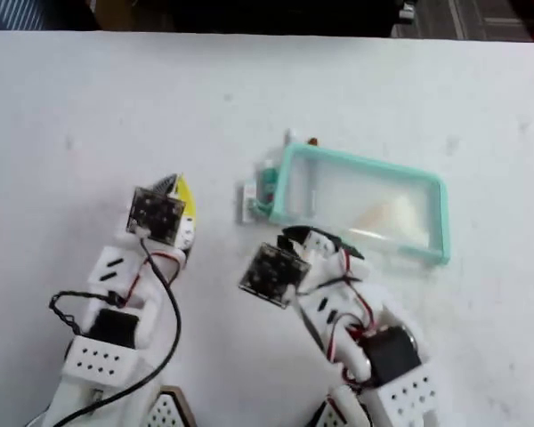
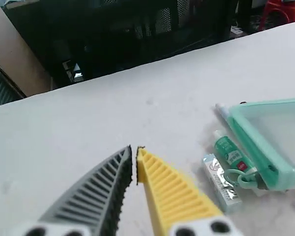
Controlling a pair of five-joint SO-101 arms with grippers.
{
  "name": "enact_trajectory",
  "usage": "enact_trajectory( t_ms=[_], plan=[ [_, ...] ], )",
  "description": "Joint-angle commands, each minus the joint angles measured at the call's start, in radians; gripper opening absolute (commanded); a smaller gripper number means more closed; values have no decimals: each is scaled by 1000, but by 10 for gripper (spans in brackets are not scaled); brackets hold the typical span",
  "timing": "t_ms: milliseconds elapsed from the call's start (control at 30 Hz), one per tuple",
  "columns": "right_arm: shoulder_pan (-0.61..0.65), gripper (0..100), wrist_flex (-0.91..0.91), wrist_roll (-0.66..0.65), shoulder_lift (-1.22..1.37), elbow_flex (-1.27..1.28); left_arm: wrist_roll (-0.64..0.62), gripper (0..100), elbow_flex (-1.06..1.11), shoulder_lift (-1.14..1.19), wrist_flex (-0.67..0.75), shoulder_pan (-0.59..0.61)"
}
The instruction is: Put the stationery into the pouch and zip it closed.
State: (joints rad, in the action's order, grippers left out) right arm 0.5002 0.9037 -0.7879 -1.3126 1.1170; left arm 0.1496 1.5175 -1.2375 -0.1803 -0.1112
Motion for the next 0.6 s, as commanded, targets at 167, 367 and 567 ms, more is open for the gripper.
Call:
enact_trajectory(
  t_ms=[167,367,567],
  plan=[
    [21,16,-1,258,670,-528,0,54,17,4,92,-7],
    [22,16,-1,322,1032,-743,0,54,21,4,69,-13],
    [8,16,-2,316,1260,-858,0,54,23,4,68,-13]
  ],
)
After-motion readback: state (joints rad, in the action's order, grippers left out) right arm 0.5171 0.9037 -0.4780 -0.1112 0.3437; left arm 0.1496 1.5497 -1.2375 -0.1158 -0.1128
